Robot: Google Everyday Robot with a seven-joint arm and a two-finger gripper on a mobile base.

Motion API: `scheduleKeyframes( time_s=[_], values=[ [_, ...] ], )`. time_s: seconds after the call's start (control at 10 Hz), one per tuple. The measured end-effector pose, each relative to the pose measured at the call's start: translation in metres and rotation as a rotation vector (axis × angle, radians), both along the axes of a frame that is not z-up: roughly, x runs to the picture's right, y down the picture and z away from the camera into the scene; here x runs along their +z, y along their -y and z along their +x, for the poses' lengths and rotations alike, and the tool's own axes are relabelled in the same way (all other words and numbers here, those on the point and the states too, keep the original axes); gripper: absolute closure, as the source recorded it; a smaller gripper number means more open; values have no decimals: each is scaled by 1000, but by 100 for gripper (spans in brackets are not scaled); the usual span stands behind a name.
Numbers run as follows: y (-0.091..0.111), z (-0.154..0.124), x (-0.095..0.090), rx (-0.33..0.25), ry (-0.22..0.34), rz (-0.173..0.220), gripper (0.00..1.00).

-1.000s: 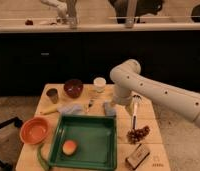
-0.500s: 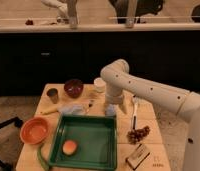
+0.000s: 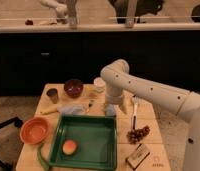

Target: Place sponge in red bowl

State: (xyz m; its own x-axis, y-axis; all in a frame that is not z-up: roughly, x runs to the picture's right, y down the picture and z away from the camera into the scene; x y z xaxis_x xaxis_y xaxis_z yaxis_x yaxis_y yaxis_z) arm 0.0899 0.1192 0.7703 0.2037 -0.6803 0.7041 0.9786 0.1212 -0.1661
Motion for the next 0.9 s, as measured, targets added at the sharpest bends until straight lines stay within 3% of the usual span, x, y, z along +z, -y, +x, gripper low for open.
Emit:
scheduleKeyframes(
  time_s=[0.4, 0.6, 0.9],
  values=[
    [5, -13, 32, -31, 119, 26, 20],
    [8, -12, 46, -55, 148, 22, 20],
    [3, -19, 69, -137, 179, 8, 20]
  ],
)
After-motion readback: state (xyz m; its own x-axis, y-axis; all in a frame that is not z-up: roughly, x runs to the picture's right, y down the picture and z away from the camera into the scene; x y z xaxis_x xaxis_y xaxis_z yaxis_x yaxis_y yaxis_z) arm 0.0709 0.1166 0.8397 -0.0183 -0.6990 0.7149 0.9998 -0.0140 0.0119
